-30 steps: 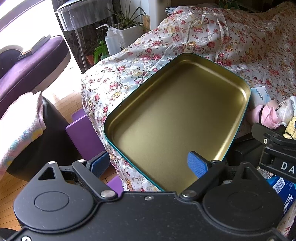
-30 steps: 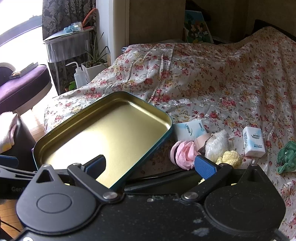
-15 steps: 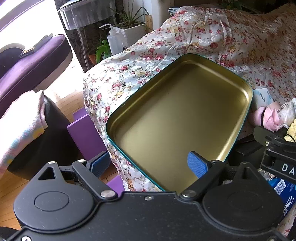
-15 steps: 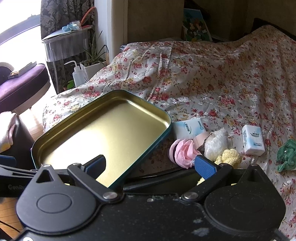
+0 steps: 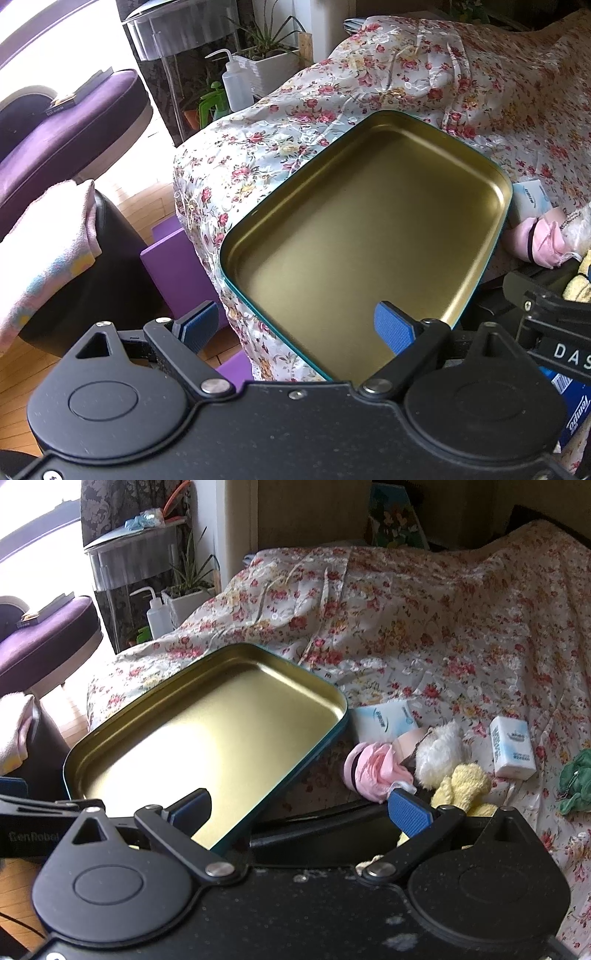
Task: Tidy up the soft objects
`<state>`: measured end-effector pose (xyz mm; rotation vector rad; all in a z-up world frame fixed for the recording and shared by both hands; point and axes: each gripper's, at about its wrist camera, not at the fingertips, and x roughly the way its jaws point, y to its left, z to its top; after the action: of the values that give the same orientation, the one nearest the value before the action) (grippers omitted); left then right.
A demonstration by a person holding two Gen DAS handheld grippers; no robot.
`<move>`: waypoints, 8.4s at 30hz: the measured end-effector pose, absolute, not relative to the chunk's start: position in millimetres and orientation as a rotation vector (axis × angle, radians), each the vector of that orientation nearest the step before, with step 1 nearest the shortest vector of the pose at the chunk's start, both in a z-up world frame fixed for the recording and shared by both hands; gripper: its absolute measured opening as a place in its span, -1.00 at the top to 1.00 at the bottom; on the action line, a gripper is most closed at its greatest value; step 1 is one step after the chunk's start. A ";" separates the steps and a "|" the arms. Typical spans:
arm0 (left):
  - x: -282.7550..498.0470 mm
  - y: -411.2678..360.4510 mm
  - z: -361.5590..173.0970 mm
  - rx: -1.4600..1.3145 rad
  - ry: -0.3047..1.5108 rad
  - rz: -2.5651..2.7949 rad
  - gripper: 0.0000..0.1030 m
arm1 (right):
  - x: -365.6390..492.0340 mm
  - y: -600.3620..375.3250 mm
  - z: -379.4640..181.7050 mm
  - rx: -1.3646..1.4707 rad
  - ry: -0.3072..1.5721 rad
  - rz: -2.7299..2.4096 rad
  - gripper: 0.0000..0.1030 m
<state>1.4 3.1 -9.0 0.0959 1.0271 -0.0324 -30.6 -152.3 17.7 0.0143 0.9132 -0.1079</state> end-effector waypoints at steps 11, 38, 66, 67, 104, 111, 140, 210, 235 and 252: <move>1.2 3.2 -8.5 0.100 1.025 -0.028 -0.72 | -25.2 -157.0 7.8 0.062 0.982 -0.105 -0.99; 2.9 -0.3 -9.3 0.114 1.019 -0.018 -0.72 | -26.3 -160.4 9.9 0.087 0.986 -0.099 -0.99; -39.1 -87.1 -9.2 0.265 0.894 -0.381 -0.71 | -50.9 -293.6 42.1 0.430 0.917 -0.485 -0.99; -40.5 -90.5 -10.7 0.271 0.894 -0.389 -0.71 | -53.0 -296.5 42.8 0.441 0.911 -0.490 -0.99; -41.7 -186.0 13.5 0.461 0.753 -0.642 -0.71 | -84.3 -357.4 57.1 0.459 0.791 -0.593 -0.99; -26.1 -198.2 4.8 0.465 0.832 -0.687 -0.71 | -84.0 -379.0 33.2 0.665 0.900 -0.513 -0.86; 11.0 -168.6 16.5 0.284 0.956 -0.635 -0.71 | -56.8 -374.7 -32.5 0.694 1.129 -0.645 -0.29; -21.0 -258.8 -33.3 0.452 0.942 -0.770 0.02 | -99.1 -395.7 24.6 0.692 0.848 -0.733 -0.06; -30.6 -196.3 31.8 0.209 1.025 -0.905 0.23 | -145.7 -374.1 24.5 0.658 0.845 -0.812 -0.06; -26.7 -131.3 54.8 0.164 1.018 -0.899 0.23 | -185.0 -269.7 44.8 0.502 0.952 -0.716 -0.06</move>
<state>-26.7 -131.3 54.8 0.1639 1.0183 -0.8989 -185.0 -269.7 44.8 0.5023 0.9516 -0.7162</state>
